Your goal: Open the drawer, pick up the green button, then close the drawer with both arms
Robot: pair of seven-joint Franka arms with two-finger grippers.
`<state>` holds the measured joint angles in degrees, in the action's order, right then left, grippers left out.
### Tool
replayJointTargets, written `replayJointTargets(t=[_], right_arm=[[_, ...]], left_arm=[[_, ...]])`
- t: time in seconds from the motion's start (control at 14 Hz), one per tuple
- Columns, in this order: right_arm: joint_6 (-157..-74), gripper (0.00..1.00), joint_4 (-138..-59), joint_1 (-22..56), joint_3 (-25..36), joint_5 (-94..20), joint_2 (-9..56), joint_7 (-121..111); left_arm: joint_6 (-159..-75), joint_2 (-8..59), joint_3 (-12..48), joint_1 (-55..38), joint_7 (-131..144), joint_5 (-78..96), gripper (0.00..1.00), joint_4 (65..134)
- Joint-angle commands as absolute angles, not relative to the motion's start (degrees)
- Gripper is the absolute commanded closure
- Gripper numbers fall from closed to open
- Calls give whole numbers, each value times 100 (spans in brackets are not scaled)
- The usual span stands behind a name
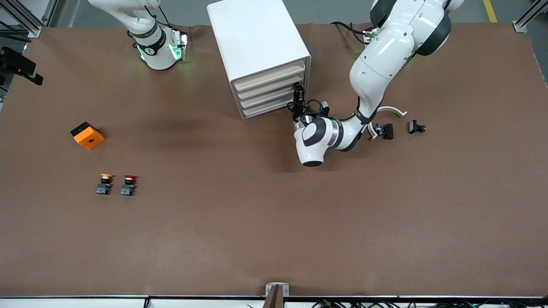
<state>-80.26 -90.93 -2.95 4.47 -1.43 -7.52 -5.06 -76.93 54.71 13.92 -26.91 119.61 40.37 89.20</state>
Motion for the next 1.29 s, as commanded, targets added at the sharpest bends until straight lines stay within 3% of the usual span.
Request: replayJointTargets(t=[0.0,0.36,0.93,1.22], right_arm=[[-7998,0,-9053,-422,396,-141,-634,-562],[-8060,0,-8983,-439,396,-141,-203,-589],[-8165,0,-8851,-676,404,-114,693,-668],[-8306,0,-8816,-747,369,-132,703,-563]], left_arm=[[-7602,5493,1397,-2707,12006,4175,94,8912],[-7629,5493,1336,-2602,11997,4175,96,8859],[-7980,5493,1327,-2005,11944,4166,90,8807],[-8086,5502,1327,-1671,11883,4227,87,8728]])
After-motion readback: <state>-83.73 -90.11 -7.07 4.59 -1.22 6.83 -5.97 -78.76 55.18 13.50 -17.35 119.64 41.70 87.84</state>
